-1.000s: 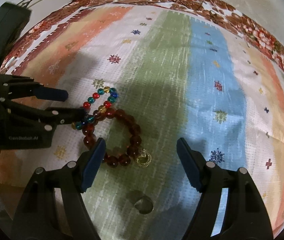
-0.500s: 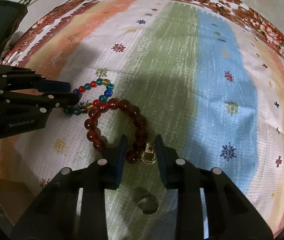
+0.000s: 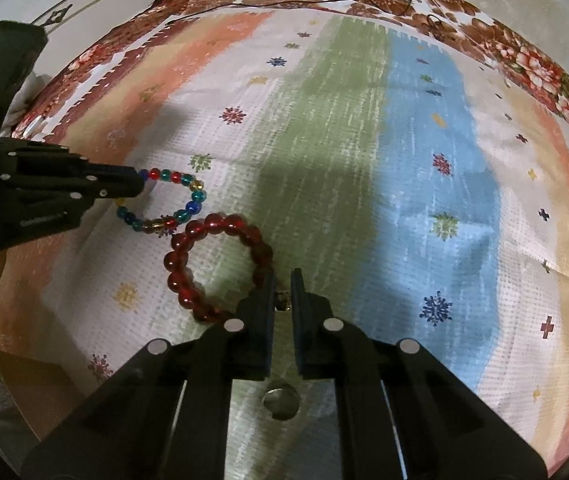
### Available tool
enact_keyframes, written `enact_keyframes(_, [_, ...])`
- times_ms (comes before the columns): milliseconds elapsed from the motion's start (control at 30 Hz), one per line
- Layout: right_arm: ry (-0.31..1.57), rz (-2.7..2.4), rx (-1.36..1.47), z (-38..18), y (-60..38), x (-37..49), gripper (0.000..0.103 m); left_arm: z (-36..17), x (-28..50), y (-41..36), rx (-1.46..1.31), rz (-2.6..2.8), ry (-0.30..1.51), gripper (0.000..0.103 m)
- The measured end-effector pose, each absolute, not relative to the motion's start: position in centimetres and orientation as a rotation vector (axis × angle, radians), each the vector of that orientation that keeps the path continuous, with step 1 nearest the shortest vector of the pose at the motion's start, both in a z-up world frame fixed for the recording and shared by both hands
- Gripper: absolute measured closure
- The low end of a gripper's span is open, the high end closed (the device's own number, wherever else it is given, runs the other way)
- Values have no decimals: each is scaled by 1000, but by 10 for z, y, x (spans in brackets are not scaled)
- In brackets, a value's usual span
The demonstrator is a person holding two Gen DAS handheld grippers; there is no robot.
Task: Organize jewelry
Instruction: 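Close left tool on multicolour bracelet while right tool closes on red bracelet, then lift multicolour bracelet with left tool toward the tin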
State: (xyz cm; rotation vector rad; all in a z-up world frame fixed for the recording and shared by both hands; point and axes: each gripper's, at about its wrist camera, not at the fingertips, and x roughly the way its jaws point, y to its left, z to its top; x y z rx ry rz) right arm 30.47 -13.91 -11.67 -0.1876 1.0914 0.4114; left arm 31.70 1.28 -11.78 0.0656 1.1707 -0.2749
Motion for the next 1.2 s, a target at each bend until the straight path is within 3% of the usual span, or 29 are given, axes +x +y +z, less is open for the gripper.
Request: enact_keyframes(1200, [1058,435,-123,-83,-142,293,94,-77,302,14,-6,-302,1093,94])
